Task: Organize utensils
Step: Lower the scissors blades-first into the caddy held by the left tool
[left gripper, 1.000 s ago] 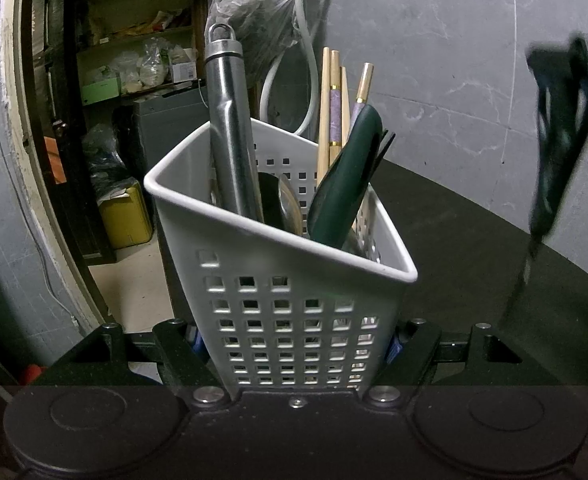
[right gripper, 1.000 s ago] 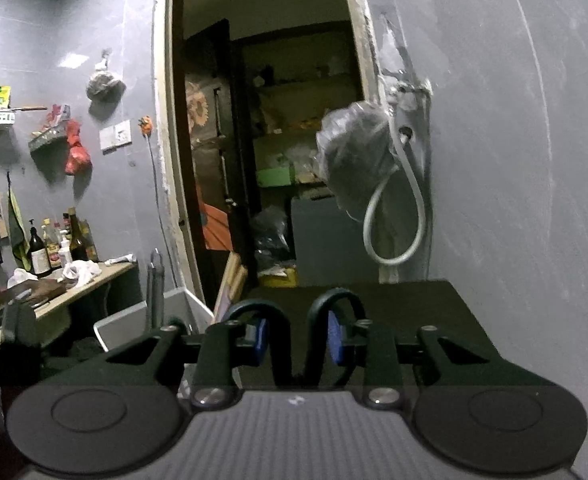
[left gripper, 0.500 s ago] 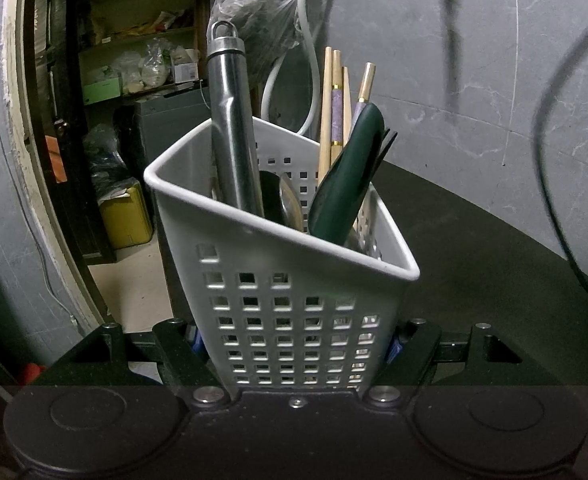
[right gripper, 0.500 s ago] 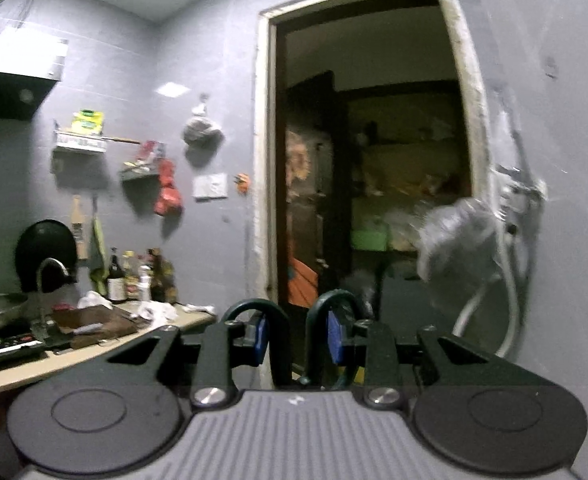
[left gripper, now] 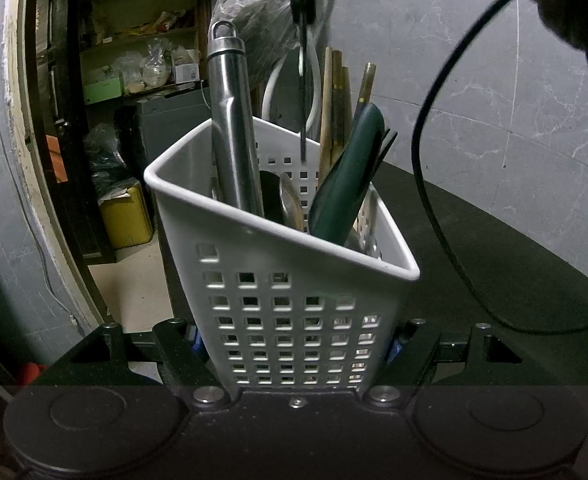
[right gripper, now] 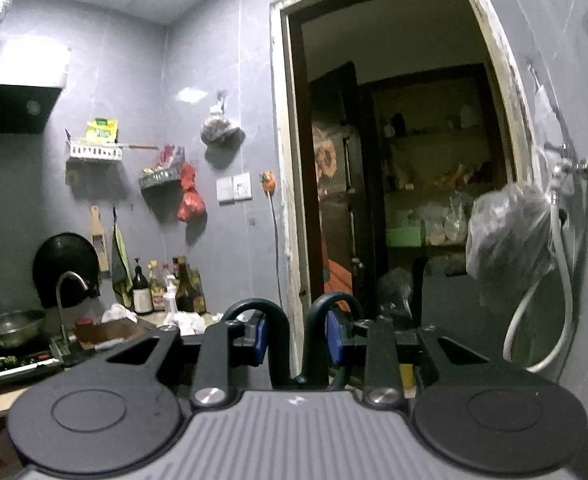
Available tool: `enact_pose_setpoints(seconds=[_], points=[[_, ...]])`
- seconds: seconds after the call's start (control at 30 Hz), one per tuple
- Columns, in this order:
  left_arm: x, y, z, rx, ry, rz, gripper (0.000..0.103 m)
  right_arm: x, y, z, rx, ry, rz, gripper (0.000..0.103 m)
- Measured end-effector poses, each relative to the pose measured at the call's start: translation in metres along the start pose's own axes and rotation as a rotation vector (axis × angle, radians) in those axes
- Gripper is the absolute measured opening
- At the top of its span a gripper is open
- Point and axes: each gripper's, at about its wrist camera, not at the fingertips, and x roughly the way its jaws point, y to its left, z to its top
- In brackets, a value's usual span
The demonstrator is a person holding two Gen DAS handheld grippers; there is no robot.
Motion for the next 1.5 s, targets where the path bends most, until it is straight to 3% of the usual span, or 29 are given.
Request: enact_pose_setpoints(seconds=[0.8,1.0,1.1,1.2,1.5], points=[[0.001,-0.002,0.000,0.001,-0.003,-0.001,0.076,0.011,0.006,-0.043,-0.028,0.124,-0.046,0.034],[0.000,-0.001,-0.001,0.002,-0.002,-0.001,0.076,0.014,0.010,-0.060,-0.046,0.196,-0.043,0.035],[0.000,-0.001,-0.001,0.001,-0.002,0.000,0.076,0.014,0.011,-0.071,-0.043,0.237,-0.038,0.036],[0.000,-0.002,0.000,0.002,-0.004,0.001,0.076,0.010,0.015,-0.076,-0.049,0.240,-0.036,0.044],[0.000,-0.001,-0.001,0.004,-0.004,0.001,0.076,0.004,0.025,-0.077,-0.098,0.278,-0.030,0.046]])
